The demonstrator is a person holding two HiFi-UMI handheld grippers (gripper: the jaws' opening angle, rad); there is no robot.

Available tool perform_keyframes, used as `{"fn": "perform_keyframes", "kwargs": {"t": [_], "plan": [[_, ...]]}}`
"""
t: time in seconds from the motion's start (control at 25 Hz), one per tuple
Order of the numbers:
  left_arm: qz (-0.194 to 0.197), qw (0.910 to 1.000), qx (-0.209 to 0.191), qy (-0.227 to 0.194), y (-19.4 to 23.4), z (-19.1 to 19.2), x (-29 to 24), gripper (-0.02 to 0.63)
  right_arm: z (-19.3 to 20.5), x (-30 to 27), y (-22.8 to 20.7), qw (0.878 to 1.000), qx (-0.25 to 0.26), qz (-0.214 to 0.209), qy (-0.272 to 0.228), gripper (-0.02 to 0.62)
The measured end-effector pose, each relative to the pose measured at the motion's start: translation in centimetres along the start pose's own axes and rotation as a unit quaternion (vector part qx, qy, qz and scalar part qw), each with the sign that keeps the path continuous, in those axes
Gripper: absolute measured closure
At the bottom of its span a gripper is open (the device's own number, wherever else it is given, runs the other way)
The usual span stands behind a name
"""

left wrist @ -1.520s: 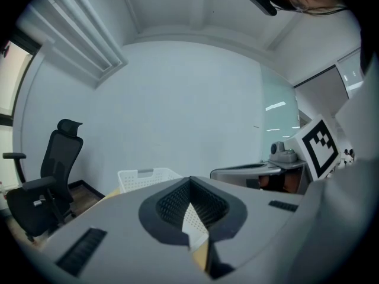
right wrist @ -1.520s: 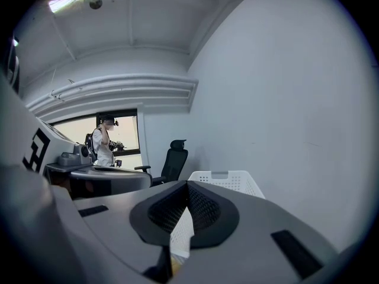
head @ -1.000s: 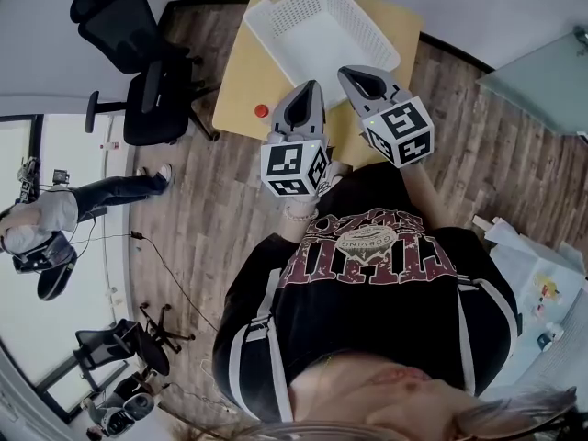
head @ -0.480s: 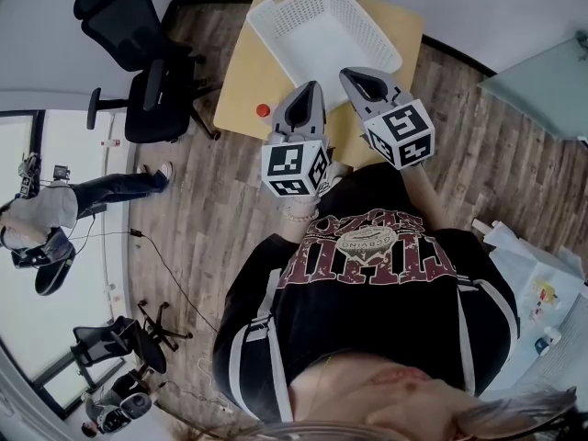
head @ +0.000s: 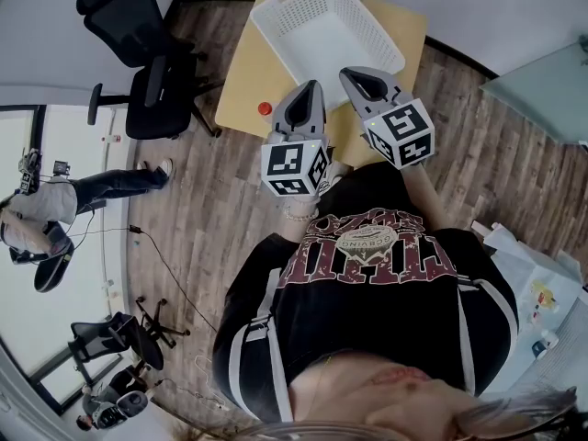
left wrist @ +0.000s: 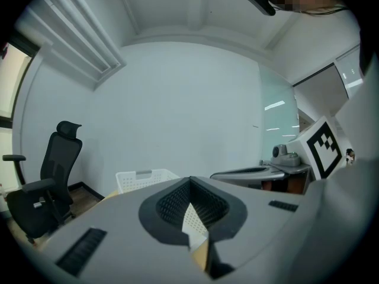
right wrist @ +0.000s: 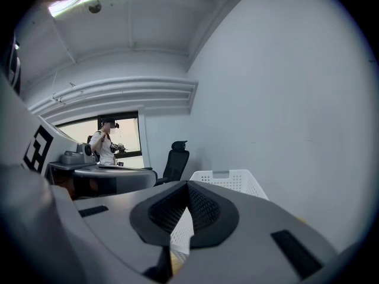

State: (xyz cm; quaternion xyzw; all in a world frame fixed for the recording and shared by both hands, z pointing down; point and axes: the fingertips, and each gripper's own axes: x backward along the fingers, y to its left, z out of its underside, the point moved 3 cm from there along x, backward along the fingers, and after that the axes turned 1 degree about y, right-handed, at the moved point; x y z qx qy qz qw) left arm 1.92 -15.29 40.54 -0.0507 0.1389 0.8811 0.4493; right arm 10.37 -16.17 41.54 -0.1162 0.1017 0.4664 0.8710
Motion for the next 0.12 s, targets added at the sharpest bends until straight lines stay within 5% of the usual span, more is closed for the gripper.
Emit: {"fn": "perform_keyframes", "kwargs": {"t": [0.12], "plan": [[0.0,1.0,0.0,-0.001,0.02,-0.12,0.12,0.559,-0.09,0.02,0.13,1.0,0.002,-0.001,0.0,0.578]]}}
